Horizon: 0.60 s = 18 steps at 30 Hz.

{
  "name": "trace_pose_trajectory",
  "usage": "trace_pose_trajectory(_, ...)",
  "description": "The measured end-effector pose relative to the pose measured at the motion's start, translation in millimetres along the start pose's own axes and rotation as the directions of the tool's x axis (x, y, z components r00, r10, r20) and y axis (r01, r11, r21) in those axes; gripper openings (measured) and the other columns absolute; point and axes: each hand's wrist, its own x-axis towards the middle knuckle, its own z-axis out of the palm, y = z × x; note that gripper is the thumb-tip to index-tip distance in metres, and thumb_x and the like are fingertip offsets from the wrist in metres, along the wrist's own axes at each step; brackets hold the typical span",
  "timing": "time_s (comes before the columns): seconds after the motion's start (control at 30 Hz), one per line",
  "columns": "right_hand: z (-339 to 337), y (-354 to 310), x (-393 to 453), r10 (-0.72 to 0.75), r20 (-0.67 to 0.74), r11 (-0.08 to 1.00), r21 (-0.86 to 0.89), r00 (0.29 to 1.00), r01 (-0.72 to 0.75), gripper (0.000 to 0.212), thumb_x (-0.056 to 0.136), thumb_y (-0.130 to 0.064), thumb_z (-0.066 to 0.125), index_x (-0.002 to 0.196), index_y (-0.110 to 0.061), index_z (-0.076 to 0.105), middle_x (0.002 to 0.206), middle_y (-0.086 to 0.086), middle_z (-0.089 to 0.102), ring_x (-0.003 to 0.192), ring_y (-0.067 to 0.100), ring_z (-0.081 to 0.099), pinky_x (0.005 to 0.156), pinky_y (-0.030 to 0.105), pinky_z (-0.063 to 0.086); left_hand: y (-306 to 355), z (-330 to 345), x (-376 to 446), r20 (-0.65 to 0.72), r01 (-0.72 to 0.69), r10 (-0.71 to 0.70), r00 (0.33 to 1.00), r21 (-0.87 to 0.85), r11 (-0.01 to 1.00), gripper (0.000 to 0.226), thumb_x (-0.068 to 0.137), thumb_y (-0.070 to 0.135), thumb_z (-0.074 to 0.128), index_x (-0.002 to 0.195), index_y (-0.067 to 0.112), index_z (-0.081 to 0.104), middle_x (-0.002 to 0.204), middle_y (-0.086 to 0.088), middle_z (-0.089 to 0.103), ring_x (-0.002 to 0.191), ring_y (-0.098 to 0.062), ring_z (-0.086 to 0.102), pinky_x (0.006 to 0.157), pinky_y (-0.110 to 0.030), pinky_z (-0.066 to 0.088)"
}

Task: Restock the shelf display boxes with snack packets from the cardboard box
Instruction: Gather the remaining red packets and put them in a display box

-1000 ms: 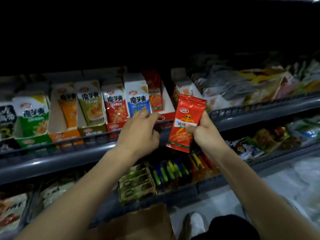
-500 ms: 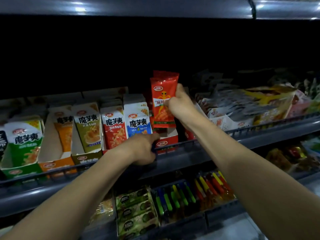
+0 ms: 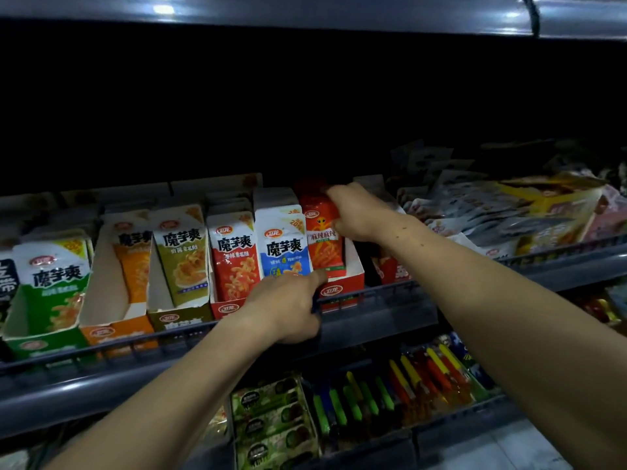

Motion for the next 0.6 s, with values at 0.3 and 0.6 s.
trace_pose_trajectory(0.3, 9, -8, 5, -0.032, -0.067, 0.911, -0.413, 0.997, 0.002, 0.038, 0.085, -0.032, 0.071, 0.115, -0.012, 0.057, 0.115, 0.012, 0.064, 0.103, 0.031, 0.062, 0.075, 0.034, 0.043, -2, 3, 1, -0.055, -0.024, 0.024, 0.998, 0.002, 1.0, 0.046, 0.087, 0.034, 0.057, 0.128, 0.03, 0.038, 0.119, 0.0, 0.06, 0.107, -0.025, 0.055, 0.078, -0.031, 0.042)
trace_pose_trajectory(0.6, 25, -3, 3, -0.071, -0.208, 0.936, -0.351, 0.976, -0.007, 0.037, 0.09, -0.02, 0.065, 0.121, -0.008, 0.051, 0.113, 0.017, 0.059, 0.099, 0.035, 0.06, 0.072, 0.037, 0.043, -2, 4, 0, -0.064, -0.029, 0.029, 0.998, 0.004, 1.0, 0.046, 0.088, 0.04, 0.055, 0.129, 0.032, 0.037, 0.122, 0.001, 0.06, 0.109, -0.025, 0.056, 0.085, -0.033, 0.043)
